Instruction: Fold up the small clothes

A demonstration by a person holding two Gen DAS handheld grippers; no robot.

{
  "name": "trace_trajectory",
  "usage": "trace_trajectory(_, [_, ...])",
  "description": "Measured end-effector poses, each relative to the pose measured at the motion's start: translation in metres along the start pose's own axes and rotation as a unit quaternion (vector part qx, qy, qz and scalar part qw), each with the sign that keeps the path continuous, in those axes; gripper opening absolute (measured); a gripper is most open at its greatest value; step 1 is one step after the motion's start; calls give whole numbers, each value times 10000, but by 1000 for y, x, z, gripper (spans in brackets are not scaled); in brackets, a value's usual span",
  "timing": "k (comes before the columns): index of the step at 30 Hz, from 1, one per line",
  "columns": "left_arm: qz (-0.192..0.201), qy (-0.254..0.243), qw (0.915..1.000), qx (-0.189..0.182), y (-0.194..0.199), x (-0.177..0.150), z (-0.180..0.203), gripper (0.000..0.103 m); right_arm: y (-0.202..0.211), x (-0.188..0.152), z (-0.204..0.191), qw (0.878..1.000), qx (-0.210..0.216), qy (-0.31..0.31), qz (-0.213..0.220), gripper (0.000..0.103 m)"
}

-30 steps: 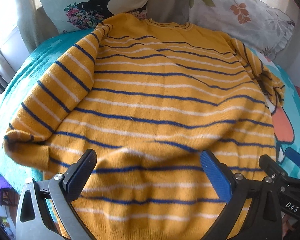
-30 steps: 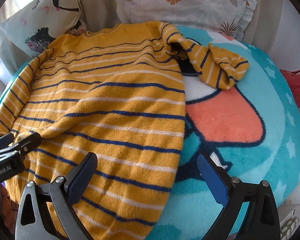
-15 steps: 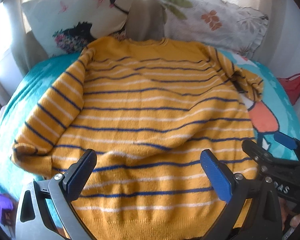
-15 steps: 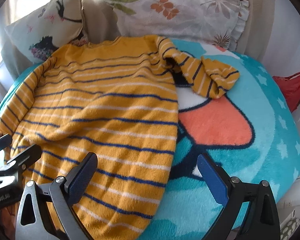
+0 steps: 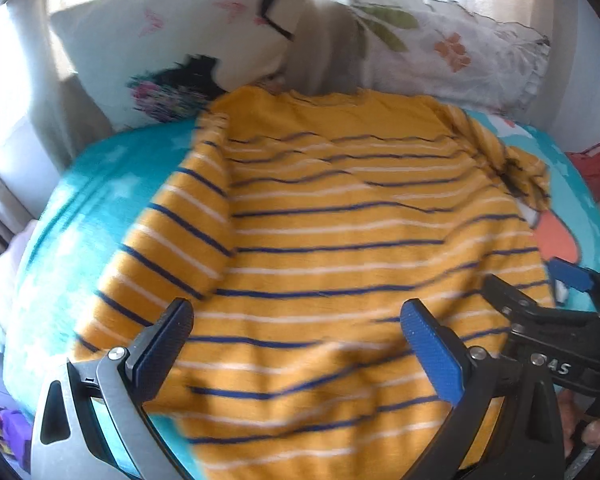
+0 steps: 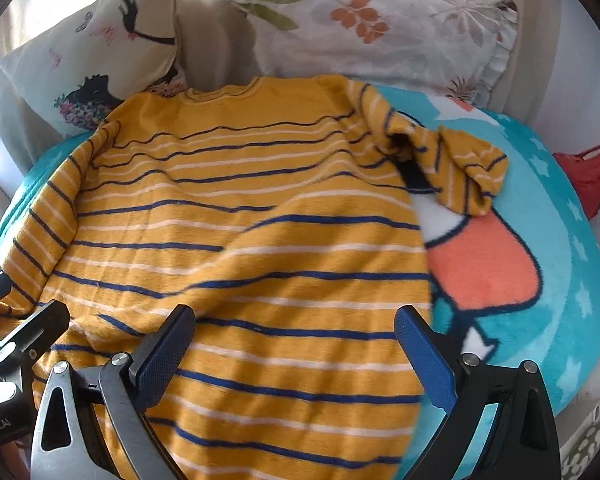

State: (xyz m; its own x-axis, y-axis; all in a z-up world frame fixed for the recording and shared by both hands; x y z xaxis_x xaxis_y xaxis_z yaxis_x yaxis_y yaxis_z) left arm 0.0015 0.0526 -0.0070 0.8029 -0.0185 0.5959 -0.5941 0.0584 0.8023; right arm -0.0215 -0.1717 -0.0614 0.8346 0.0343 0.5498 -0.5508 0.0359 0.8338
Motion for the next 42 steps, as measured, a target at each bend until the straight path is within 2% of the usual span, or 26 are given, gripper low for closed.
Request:
trace_trajectory(2, [107,229,9995,168,5,7,-32,103,-2,1,-5,10000,-20,25,-11,101])
trace_trajectory(6, [19,880,9961,86,8,0,-92,103,-7,0,-11,9999,-62,-7,-95,101])
trace_trajectory(9, [-186,1270,9917,58,1,-18,-129,103,-11,-1,-13,9998,-79,-57,-178,101])
trace_trajectory(11, [-581,1457,9876,-13,-13,-33,-145,101,-14,-2,-14,9997,-78,-103,-221,101])
trace_trajectory(12, [-679,1481,9866,-98,-16,-37,-143,83,-15,-3,-16,9996,-79,-117,-244,101])
trace_trajectory(13, [-866,1576,9830,-376,-25,-40,-142,65,-17,-3,-18,9995,-83,-126,-267,101])
trace_trajectory(14, [-1009,1628,9806,-424,-29,-44,-143,35,-18,-3,-19,9995,-86,-123,-284,101])
trace_trajectory(15, [-1131,1692,9784,-350,-34,-46,-146,23,-19,-3,-22,9995,-91,-104,-300,101])
trace_trajectory(17, [-1076,1992,9735,-326,-35,-43,-161,19,-20,-1,-28,9995,-102,-26,-295,101])
trace_trajectory(19, [-932,2136,9724,-80,-30,-36,-182,18,-19,0,-36,9996,-78,61,-248,101])
trace_trajectory(22, [-643,2185,9710,721,-15,-23,-229,18,-18,2,-45,9997,-62,160,-201,101])
trace_trajectory(24, [-558,2354,9594,1453,-6,-19,-275,19,-20,2,-48,9996,-41,170,-217,101])
trace_trajectory(26, [-527,2517,9486,1844,1,-19,-306,21,-22,3,-49,9996,-30,145,-242,101])
trace_trajectory(28, [-445,2632,9445,1913,5,-13,-325,27,-24,2,-48,9994,-81,146,-298,101])
trace_trajectory(31, [-207,2515,9454,2062,16,-6,-332,31,-27,3,-48,9994,-86,109,-329,101])
trace_trajectory(33, [-121,2419,9486,2039,23,-8,-325,41,-28,3,-48,9994,-80,86,-338,101])
trace_trajectory(37, [68,2068,9643,1652,30,5,-283,48,-29,5,-47,9995,-97,46,-313,101])
trace_trajectory(39, [82,1962,9719,1297,25,13,-256,57,-29,4,-46,9994,-101,22,-337,101])
trace_trajectory(42, [-84,1821,9815,580,10,23,-202,58,-30,4,-37,9992,-128,-95,-376,101])
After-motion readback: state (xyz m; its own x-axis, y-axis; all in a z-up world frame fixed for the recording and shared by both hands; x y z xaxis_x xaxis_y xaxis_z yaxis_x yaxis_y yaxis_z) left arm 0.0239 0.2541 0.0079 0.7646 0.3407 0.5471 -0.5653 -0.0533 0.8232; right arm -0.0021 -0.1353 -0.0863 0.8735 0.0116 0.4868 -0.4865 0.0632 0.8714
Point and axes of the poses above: each gripper's, at about its wrist camera, not at the fingertips, and y roughly against the way its jaws point, z to its right, x to its top, the point moved 10 cm from there along -y, roughly the way its jaws point, and after that the axes turned 3 degrees about y, right-handed, at the moved point
